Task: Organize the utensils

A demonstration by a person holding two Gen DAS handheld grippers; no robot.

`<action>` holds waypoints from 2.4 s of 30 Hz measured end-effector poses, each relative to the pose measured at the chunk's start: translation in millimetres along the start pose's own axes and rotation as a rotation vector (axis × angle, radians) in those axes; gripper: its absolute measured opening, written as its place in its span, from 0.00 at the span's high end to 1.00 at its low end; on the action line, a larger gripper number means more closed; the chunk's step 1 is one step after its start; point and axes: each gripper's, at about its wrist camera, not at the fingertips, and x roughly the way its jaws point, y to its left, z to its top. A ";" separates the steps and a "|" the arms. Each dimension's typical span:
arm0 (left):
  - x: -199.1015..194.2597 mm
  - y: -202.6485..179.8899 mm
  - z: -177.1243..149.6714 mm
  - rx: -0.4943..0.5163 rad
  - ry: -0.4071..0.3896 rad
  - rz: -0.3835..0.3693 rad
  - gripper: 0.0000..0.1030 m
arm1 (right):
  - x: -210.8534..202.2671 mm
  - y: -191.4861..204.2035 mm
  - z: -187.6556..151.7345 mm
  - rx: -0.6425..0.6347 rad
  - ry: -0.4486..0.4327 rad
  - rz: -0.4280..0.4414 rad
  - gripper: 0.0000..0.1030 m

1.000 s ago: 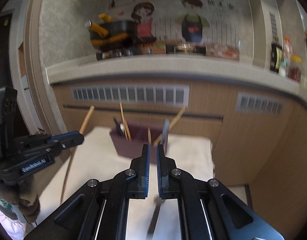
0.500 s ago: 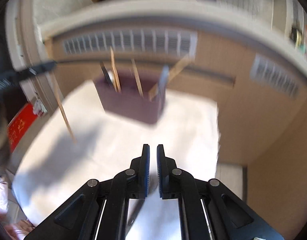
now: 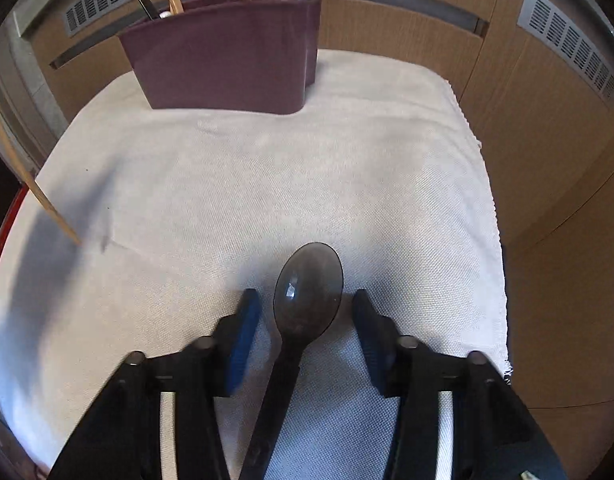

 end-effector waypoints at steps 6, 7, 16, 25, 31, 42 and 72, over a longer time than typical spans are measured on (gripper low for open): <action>-7.9 -1.2 -1.2 0.003 -0.008 0.007 0.94 | -41.2 0.8 0.9 -0.027 -0.085 0.027 0.71; -9.5 -1.4 -0.7 0.002 -0.012 0.006 0.94 | -49.2 -0.2 5.4 -0.023 -0.103 0.038 0.71; -31.9 -13.6 69.7 0.083 -0.135 0.038 0.94 | -197.7 6.3 96.2 -0.085 -0.509 0.025 0.71; -18.4 -11.9 163.1 0.114 -0.275 0.080 0.94 | -236.7 14.5 207.4 -0.084 -0.748 -0.042 0.71; 31.1 7.3 176.6 0.091 -0.233 0.068 0.94 | -174.6 19.2 230.9 -0.092 -0.682 -0.041 0.71; 135.0 37.2 131.9 0.026 0.004 0.033 0.94 | -70.3 12.5 235.1 -0.111 -0.435 0.024 0.70; -28.5 -5.3 -38.8 0.072 -0.078 0.320 0.00 | -146.1 5.4 11.9 0.093 -0.538 0.044 0.05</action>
